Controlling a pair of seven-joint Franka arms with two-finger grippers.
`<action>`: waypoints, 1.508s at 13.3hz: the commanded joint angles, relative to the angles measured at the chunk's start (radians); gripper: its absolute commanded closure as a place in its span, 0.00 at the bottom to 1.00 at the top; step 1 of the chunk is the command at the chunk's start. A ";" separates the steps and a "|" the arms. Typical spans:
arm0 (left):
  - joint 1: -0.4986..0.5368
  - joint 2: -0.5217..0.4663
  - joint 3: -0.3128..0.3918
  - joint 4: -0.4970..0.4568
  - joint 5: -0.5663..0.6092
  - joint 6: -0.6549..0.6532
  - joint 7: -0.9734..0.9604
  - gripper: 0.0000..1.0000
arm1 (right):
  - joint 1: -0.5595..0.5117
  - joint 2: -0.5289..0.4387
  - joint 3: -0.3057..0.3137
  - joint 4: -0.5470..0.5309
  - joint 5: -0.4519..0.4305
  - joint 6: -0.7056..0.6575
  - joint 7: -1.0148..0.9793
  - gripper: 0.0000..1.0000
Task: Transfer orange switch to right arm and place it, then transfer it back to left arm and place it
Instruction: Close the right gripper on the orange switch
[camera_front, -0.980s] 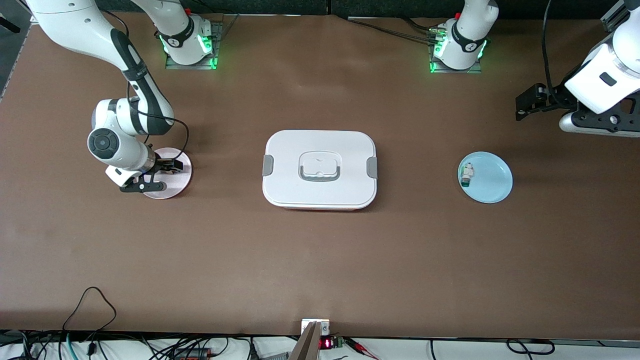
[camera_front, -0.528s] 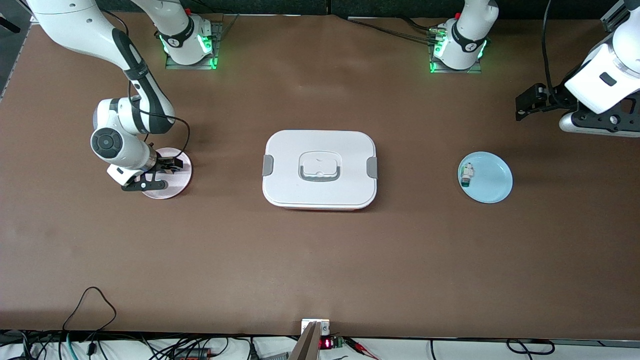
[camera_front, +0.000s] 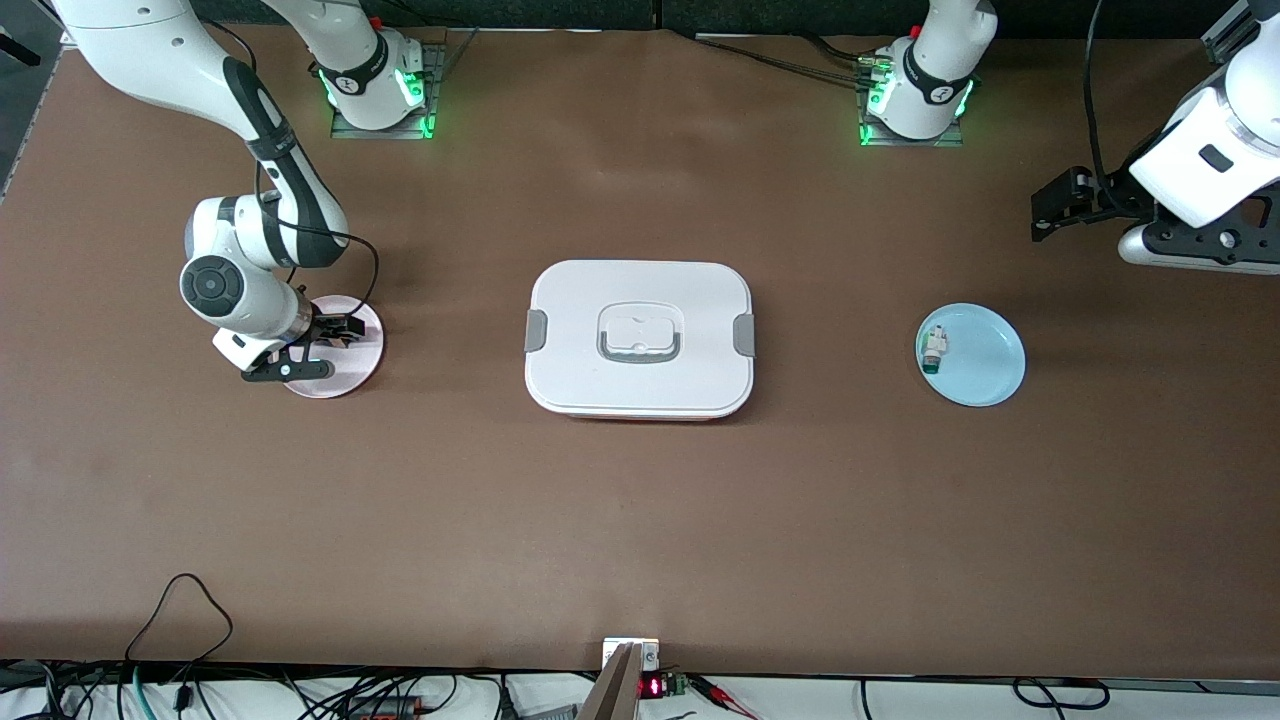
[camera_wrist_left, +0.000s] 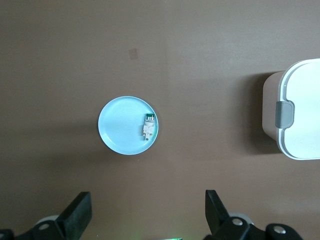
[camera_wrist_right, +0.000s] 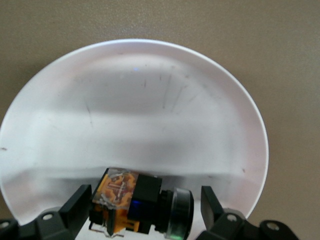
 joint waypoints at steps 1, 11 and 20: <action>-0.005 -0.007 -0.002 0.005 0.020 -0.010 -0.009 0.00 | -0.010 -0.024 0.004 -0.024 -0.022 -0.001 0.017 0.35; -0.005 -0.007 -0.003 0.005 0.020 -0.010 -0.009 0.00 | -0.004 -0.095 0.054 0.121 0.000 -0.213 -0.104 0.68; -0.005 -0.007 -0.005 0.005 0.020 -0.010 -0.010 0.00 | -0.001 -0.189 0.140 0.629 0.239 -0.740 -0.276 0.68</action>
